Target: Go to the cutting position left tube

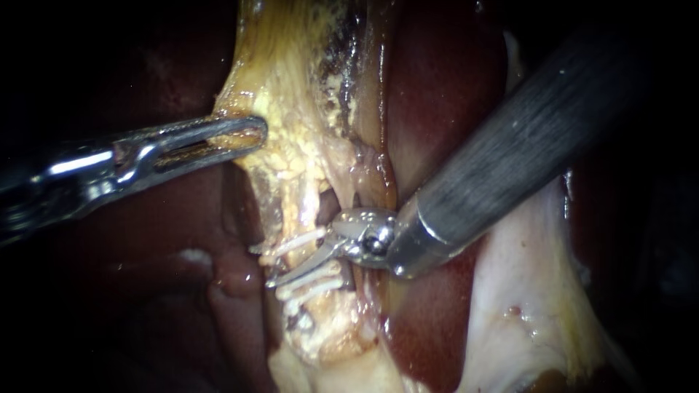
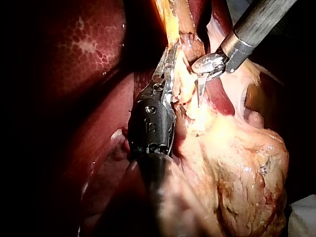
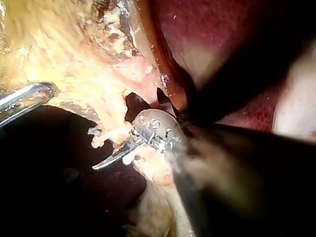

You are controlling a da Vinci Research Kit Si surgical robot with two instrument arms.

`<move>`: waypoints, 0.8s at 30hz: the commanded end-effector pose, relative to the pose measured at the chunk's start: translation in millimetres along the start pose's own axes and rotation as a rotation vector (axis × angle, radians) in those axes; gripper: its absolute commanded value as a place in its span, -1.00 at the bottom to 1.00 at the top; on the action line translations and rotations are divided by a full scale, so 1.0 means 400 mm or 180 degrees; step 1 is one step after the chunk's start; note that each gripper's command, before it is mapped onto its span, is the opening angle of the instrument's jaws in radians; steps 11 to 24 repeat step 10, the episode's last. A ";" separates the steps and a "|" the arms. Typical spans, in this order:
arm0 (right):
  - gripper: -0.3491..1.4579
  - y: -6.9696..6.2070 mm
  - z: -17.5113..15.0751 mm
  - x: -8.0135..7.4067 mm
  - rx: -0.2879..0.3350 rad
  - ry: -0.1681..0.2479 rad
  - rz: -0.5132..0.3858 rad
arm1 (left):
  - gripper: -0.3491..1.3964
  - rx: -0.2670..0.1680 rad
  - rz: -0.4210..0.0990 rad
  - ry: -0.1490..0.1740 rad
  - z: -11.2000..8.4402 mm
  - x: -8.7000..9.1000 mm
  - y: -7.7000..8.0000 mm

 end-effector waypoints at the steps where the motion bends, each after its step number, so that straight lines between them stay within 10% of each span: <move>1: 0.60 0.0000 -0.0001 0.0000 -0.0001 -0.0001 0.0000 | -1.00 -0.0002 0.0000 0.0000 0.0000 0.0000 0.0000; 24: 0.60 0.0000 -0.0001 0.0000 -0.0001 -0.0001 0.0000 | -1.00 -0.0002 -0.0001 0.0001 -0.0001 -0.0002 -0.0001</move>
